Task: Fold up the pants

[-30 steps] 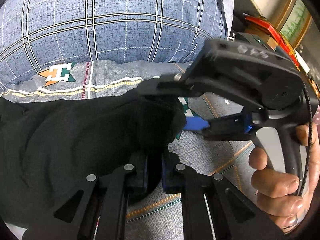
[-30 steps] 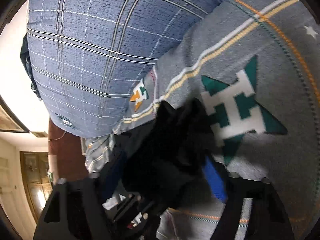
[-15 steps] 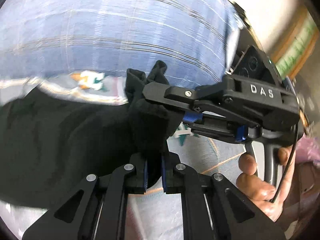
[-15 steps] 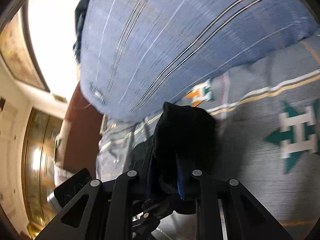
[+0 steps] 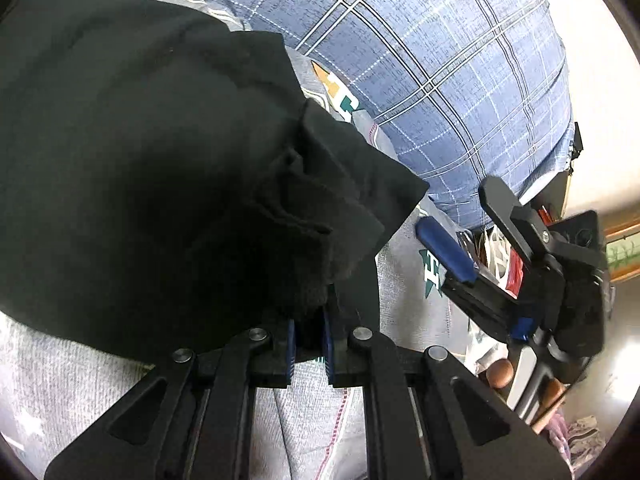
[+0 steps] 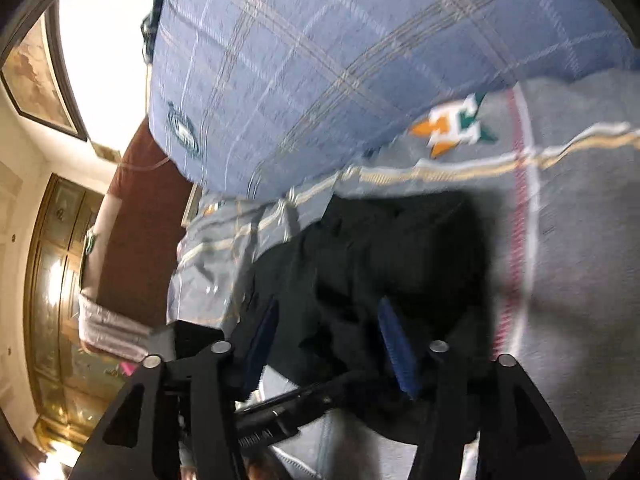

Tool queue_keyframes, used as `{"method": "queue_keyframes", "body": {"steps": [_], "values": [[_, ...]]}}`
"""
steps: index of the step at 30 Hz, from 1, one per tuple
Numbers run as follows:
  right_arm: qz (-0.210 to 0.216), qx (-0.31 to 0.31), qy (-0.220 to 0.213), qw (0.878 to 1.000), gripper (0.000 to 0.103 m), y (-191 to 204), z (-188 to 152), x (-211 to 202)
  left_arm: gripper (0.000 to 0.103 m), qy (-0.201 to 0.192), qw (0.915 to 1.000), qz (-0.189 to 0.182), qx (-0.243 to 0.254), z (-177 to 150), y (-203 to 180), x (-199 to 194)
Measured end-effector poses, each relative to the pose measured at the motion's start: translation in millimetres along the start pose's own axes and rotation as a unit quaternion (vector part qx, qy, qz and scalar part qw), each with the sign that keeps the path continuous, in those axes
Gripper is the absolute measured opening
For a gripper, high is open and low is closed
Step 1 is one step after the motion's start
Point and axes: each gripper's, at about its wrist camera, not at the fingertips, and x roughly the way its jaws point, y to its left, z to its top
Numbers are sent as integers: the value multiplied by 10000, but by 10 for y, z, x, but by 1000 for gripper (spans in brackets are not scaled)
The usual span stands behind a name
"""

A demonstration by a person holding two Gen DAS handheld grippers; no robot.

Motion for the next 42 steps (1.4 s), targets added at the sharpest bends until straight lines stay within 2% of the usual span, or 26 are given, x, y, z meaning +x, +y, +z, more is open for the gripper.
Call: {"method": "queue_keyframes", "body": {"steps": [4, 7, 9, 11, 12, 14, 16, 18, 20, 21, 26, 28, 30, 31, 32, 35, 37, 39, 42], "values": [[-772, 24, 12, 9970, 64, -155, 41, -71, 9, -354, 9993, 22, 135, -92, -111, -189], [-936, 103, 127, 9955, 64, -221, 31, -14, 9, -694, 9975, 77, 124, -108, -119, -316], [-1069, -2, 279, 9939, 64, -203, 8, 61, 9, -546, 9981, 266, -87, -78, -17, -228], [-1292, -134, 392, 9908, 64, -174, -21, 168, 9, -188, 9985, 247, -449, -99, 143, -66], [-1431, -201, 489, 9883, 63, -170, -38, 222, 9, -131, 9982, 166, -569, -119, 188, -33], [-1654, -296, 667, 9835, 61, -200, -78, 299, 11, -188, 9984, 192, -491, -140, 149, -60], [-1785, -355, 755, 9804, 46, -203, -129, 370, 12, -297, 9985, 293, -357, -140, 78, -103], [-1764, -458, 814, 9799, 35, -175, -151, 408, 13, -345, 9983, 353, -322, -136, 55, -114], [-1928, -536, 808, 9764, 23, -157, -170, 434, 13, -406, 9980, 363, -314, -129, 54, -131], [-2025, -603, 824, 9739, 7, -144, -172, 434, 13, -426, 9981, 353, -281, -133, 36, -151], [-1772, -766, 509, 9799, 5, 59, -119, 45, 13, -729, 9973, 71, 8, -209, -43, -391], [-1823, -852, 474, 9784, 5, 137, -127, -77, 13, -622, 9980, 107, -4, -215, -35, -348], [-2307, -974, 422, 9672, 5, 137, -153, -79, 13, -483, 9983, 310, -105, -212, -10, -234], [-2534, -995, 432, 9613, 4, 105, -153, -33, 13, -401, 9977, 530, -165, -221, 34, -172], [-2732, -975, 484, 9558, 4, 45, -143, 29, 13, -369, 9975, 565, -196, -223, 52, -137], [-2511, -601, 643, 9639, 9, -150, -112, 111, 15, -501, 9967, 638, -3, -232, -38, -214], [-2265, -809, 389, 9699, 9, -20, -107, -17, 23, -748, 9946, 667, 274, -262, -141, -367], [-1868, -1122, 89, 9759, 11, 211, -122, -122, 38, -940, 9924, 699, 379, -289, -181, -461], [-1216, -1181, 229, 9853, 13, 338, -168, 30, 38, -1208, 9890, 807, 296, -262, -66, -655]]}}
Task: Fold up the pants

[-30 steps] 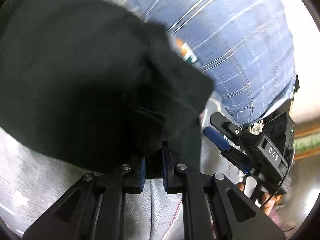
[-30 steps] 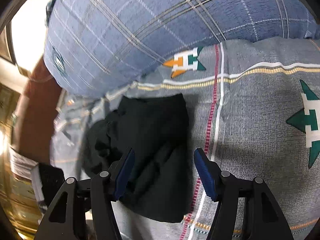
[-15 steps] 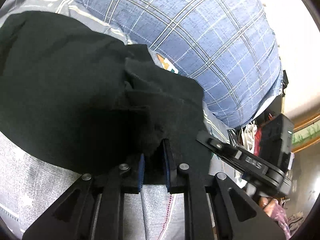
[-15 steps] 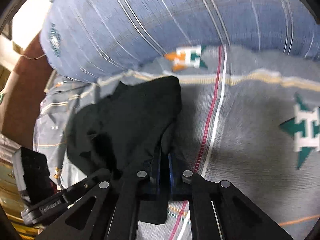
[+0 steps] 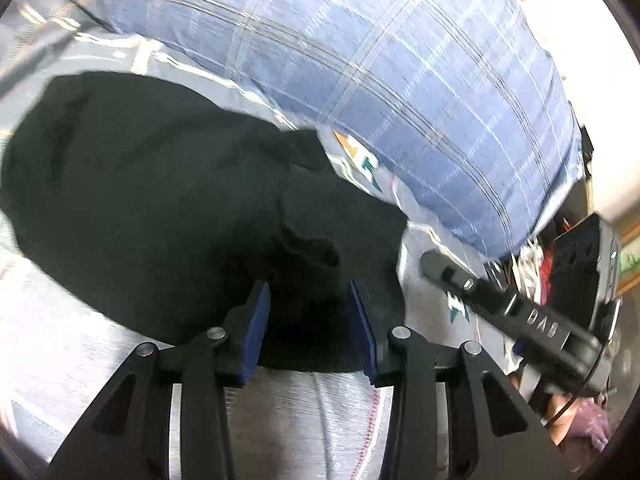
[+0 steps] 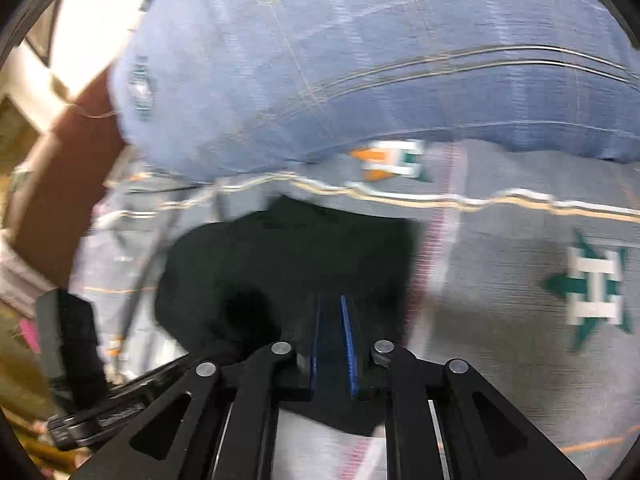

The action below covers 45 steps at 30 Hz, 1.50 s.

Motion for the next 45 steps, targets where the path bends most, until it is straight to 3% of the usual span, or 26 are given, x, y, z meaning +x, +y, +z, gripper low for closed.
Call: {"method": "queue_keyframes", "body": {"steps": [5, 8, 9, 11, 14, 17, 18, 19, 22, 26, 29, 38, 40, 43, 44, 45], "values": [[418, -173, 405, 9982, 13, 225, -107, 470, 38, -384, 9986, 242, -286, 190, 326, -265], [387, -431, 787, 9952, 12, 466, -325, 711, 39, -598, 9969, 370, -363, 232, 527, -469], [210, -560, 867, 9944, 13, 548, -380, 759, 44, -674, 9959, 441, -414, 225, 618, -529], [-124, -832, 777, 9934, 13, 713, -453, 696, 51, -696, 9949, 504, -535, 246, 792, -616], [-144, -887, 470, 9948, 14, 836, -421, 516, 52, -625, 9913, 378, -1095, 266, 1155, -662], [279, -842, 235, 9958, 42, 1023, -374, 381, 52, -439, 9877, 212, -1486, 285, 1419, -602], [372, -879, 190, 9953, 57, 1106, -362, 392, 52, -337, 9866, 101, -1596, 289, 1491, -559], [415, -952, 198, 9944, 63, 1190, -355, 434, 52, -245, 9855, 11, -1677, 275, 1519, -485], [418, -1244, 314, 9909, 64, 1403, -338, 617, 52, -59, 9817, -95, -1900, 298, 1625, -396], [486, -1178, 515, 9905, 63, 1385, -416, 969, 52, -57, 9792, -77, -2025, 334, 1718, -373], [350, -1361, 865, 9863, 45, 1359, -542, 1203, 52, 19, 9771, -9, -2130, 371, 1733, -297], [230, -1512, 910, 9840, 42, 1386, -604, 1267, 53, -150, 9662, 66, -2574, 445, 1700, -174], [201, -1546, 920, 9835, 42, 1409, -608, 1278, 50, -226, 9621, 32, -2718, 418, 1731, -195], [167, -1589, 961, 9825, 42, 1398, -611, 1266, 46, -298, 9628, 172, -2682, 426, 1714, -205], [169, -1589, 966, 9824, 42, 1395, -609, 1266, 42, -353, 9637, 298, -2628, 437, 1698, -216], [169, -1597, 976, 9822, 42, 1393, -608, 1265, 30, -360, 9648, 441, -2567, 452, 1682, -211]]}}
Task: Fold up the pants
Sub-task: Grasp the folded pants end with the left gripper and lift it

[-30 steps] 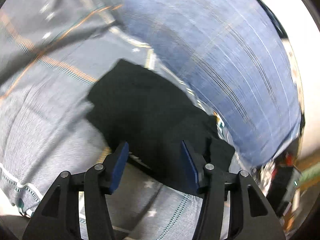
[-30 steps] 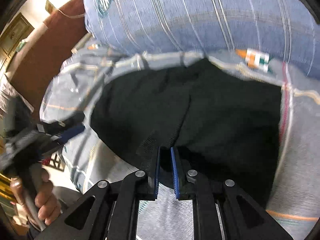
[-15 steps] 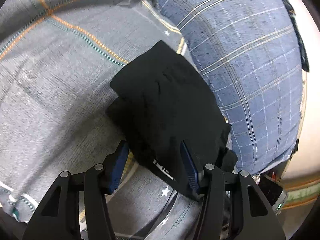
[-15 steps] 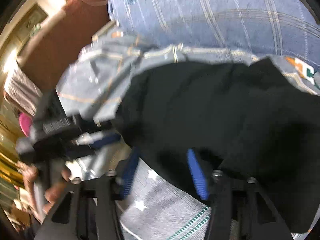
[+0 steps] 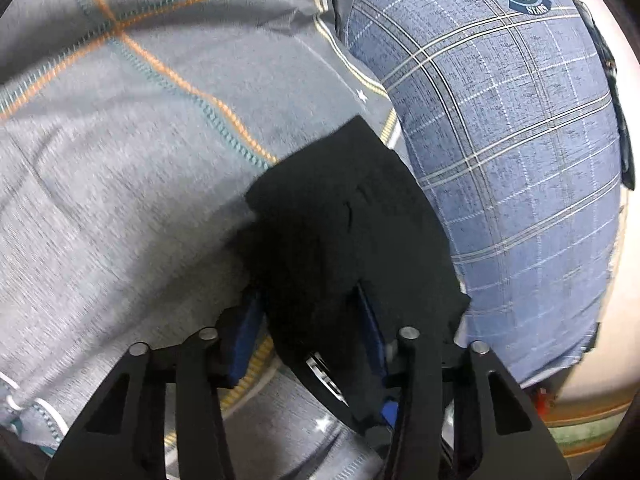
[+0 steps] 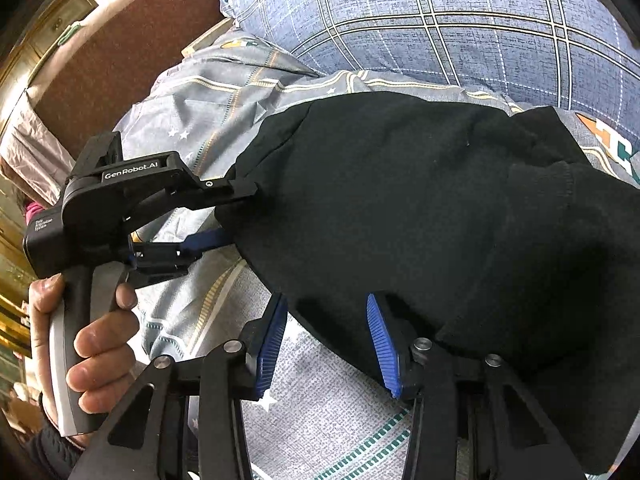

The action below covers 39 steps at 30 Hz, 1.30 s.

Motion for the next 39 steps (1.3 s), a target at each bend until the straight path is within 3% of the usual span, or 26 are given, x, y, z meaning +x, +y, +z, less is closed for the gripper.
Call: {"method": "queue_keyframes", "body": {"steps": [3, 7, 11, 12, 19, 23, 28, 33, 39], "values": [[187, 38, -44, 9998, 44, -13, 6, -39, 17, -74, 9998, 87, 163, -16, -58, -27], [677, 322, -251, 9969, 45, -113, 63, -212, 13, -580, 9934, 140, 980, -132, -364, -244], [960, 686, -553, 9915, 57, -293, 148, -477, 13, -1208, 9697, 114, 2120, -408, -804, -488], [1101, 810, -640, 9885, 59, -364, 170, -567, 13, -1336, 9594, 62, 2484, -527, -935, -544], [1505, 1122, -1133, 9757, 75, -681, 292, -1142, 12, -1476, 9070, -303, 3932, -1108, -1490, -588], [1861, 1285, -1335, 9649, 81, -843, 311, -1359, 12, -1237, 8929, -465, 4305, -1318, -1691, -488], [1887, 1280, -1264, 9654, 82, -978, 333, -1485, 12, -976, 8675, -386, 4862, -1697, -1940, -246], [1533, 1543, -1241, 9681, 82, -1201, 296, -1552, 12, -698, 8507, -154, 5208, -2027, -2054, 25], [1153, 2068, -1065, 9657, 82, -1521, 212, -1529, 12, -803, 8212, 142, 5647, -2322, -2115, 123]]}}
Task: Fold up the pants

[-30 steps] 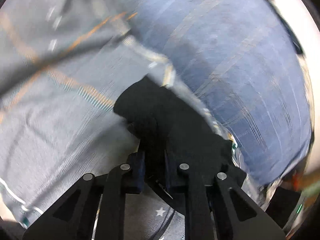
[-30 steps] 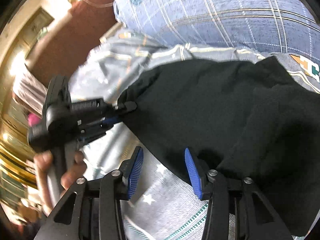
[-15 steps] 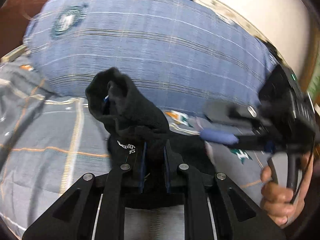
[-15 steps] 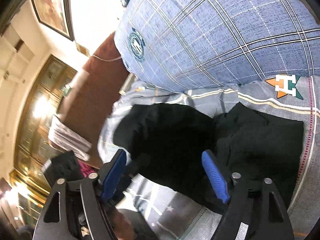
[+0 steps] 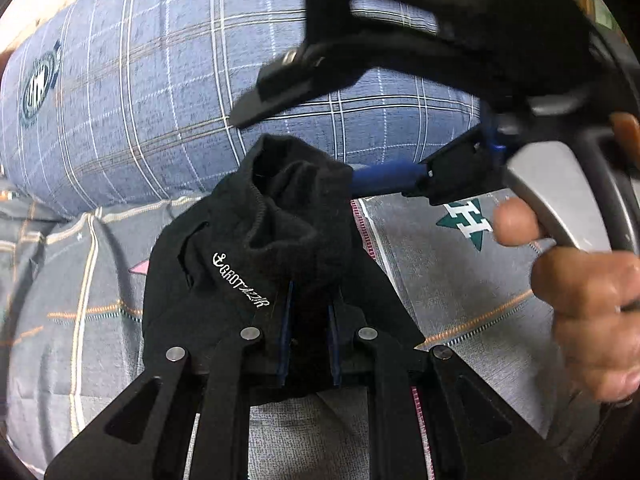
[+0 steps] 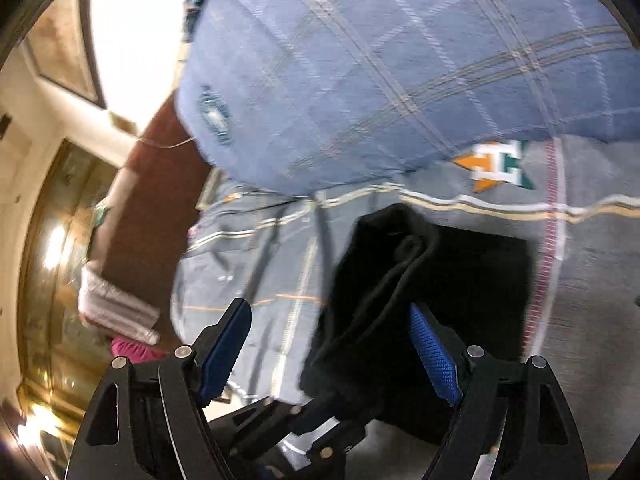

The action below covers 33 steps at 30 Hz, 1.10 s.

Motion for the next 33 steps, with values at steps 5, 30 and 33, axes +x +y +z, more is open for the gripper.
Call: {"method": "queue_keyframes", "body": {"steps": [5, 30, 33], "values": [[-432, -59, 212, 9988, 56, -80, 18, 23, 15, -75, 9982, 35, 590, 55, -271, -66], [-1550, -452, 146, 9868, 33, -129, -189, -222, 58, 663, 9771, -976, -1773, 3, 933, -15], [-1891, -355, 535, 9799, 33, -240, -226, 60, 58, 767, 9747, -927, -1883, 42, 981, 90]]}}
